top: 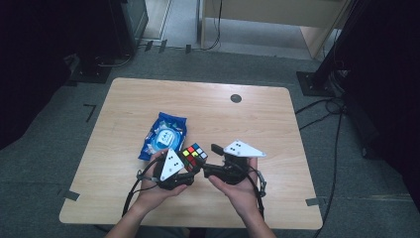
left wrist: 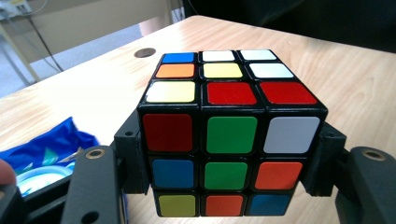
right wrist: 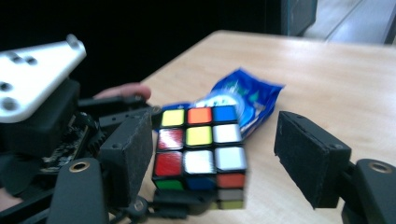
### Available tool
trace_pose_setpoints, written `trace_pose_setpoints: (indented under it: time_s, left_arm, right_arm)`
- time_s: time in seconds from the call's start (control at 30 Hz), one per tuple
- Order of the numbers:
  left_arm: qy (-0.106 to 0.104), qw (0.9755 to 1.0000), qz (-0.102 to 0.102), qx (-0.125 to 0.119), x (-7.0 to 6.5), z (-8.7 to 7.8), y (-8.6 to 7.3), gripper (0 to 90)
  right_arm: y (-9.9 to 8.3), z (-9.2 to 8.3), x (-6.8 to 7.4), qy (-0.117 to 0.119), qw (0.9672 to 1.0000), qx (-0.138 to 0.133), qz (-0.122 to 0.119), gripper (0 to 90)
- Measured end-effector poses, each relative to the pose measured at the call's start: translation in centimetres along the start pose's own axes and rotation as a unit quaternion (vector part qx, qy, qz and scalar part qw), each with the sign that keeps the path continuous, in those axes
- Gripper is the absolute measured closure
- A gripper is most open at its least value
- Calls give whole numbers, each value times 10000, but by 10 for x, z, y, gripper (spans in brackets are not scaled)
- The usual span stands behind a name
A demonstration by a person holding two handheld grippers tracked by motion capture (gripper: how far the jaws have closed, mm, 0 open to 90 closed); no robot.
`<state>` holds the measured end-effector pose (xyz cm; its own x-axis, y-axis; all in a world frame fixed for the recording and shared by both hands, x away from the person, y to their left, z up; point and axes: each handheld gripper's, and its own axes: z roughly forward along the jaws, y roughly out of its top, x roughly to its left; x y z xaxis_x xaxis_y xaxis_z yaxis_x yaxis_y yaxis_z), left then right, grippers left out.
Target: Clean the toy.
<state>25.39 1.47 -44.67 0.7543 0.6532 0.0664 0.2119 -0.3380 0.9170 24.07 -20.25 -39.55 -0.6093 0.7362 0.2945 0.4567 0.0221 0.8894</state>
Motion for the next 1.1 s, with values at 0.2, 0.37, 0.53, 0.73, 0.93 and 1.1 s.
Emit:
trace_pose_setpoints:
  time_s: [0.2, 0.37, 0.53, 0.73, 0.93, 1.1]
  left_arm:
    - [188, 9983, -544, -92, 32, -11, 1, 337]
    - [229, 9959, -838, -254, 48, -23, 4, 337]
    - [112, 9946, -997, -267, 46, -20, 5, 337]
    - [-125, 9927, -1145, -356, 38, -19, 9, 337]
    - [-253, 9935, -1063, -329, 28, -15, 12, 337]
    - [-322, 9938, -1012, -324, 23, -13, 12, 337]
  right_arm:
    - [-11, -7, -25, -203, 9993, -258, 178, 313]
    - [-39, 23, -29, -1, 9997, 136, 193, 292]
    - [-50, 45, -8, 271, 9992, 173, -237, 272]
    - [-54, 51, 5, 177, 9985, -7, -527, 275]
    - [-55, 51, 13, 30, 9963, -196, -833, 276]
    - [-56, 51, 19, -220, 9934, -357, -1068, 329]
